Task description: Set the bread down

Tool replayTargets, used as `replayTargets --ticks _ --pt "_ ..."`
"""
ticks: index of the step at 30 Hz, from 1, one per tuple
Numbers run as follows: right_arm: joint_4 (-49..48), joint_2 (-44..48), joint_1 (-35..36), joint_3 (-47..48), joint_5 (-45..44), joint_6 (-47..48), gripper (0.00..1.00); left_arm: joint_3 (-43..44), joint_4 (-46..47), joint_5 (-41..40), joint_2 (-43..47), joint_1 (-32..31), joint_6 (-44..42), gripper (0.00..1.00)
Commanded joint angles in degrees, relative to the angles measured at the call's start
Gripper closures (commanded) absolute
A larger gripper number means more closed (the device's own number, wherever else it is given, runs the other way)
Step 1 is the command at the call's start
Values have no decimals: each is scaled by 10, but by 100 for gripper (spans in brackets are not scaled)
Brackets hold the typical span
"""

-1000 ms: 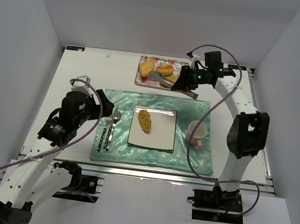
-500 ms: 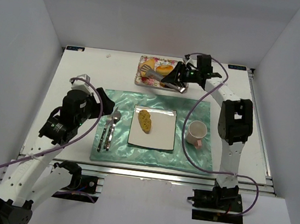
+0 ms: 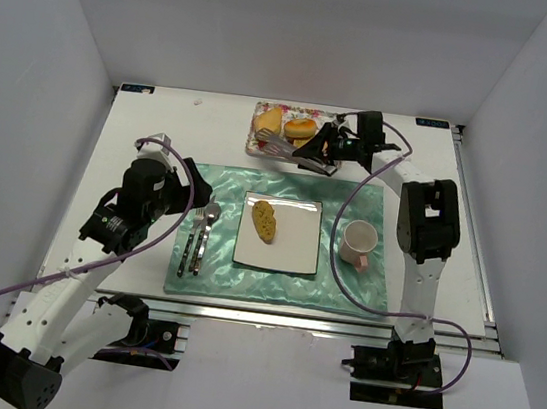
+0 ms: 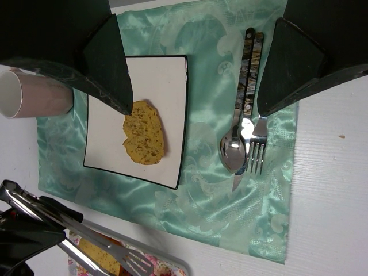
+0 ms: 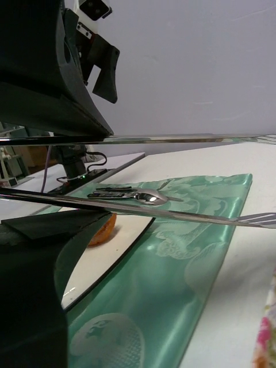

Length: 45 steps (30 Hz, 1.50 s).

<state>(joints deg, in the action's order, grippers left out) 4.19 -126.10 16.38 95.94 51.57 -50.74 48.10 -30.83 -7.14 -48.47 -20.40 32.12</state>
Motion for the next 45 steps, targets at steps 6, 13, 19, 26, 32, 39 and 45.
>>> replayTargets --ticks 6,13,19,26,32,39,45 --pt "-30 44 -7 -29 10 -35 42 11 16 -3 2 3 -6 2" --pt "-36 -23 -2 40 -12 -53 40 16 13 -1 -8 3 -11 2" --pt "-32 -46 1 54 -30 -68 42 18 8 0 -8 3 -8 2" --pt "-52 -52 1 51 -31 -91 43 31 -2 -4 -14 3 -10 2" --pt "-66 -80 6 80 -42 -108 44 39 -5 -1 -22 3 -9 2" --pt "-82 -85 2 81 -45 -109 75 40 -7 -4 -18 3 -5 2" --pt "-94 -42 -13 78 -3 -59 95 28 7 -4 -6 3 3 2"
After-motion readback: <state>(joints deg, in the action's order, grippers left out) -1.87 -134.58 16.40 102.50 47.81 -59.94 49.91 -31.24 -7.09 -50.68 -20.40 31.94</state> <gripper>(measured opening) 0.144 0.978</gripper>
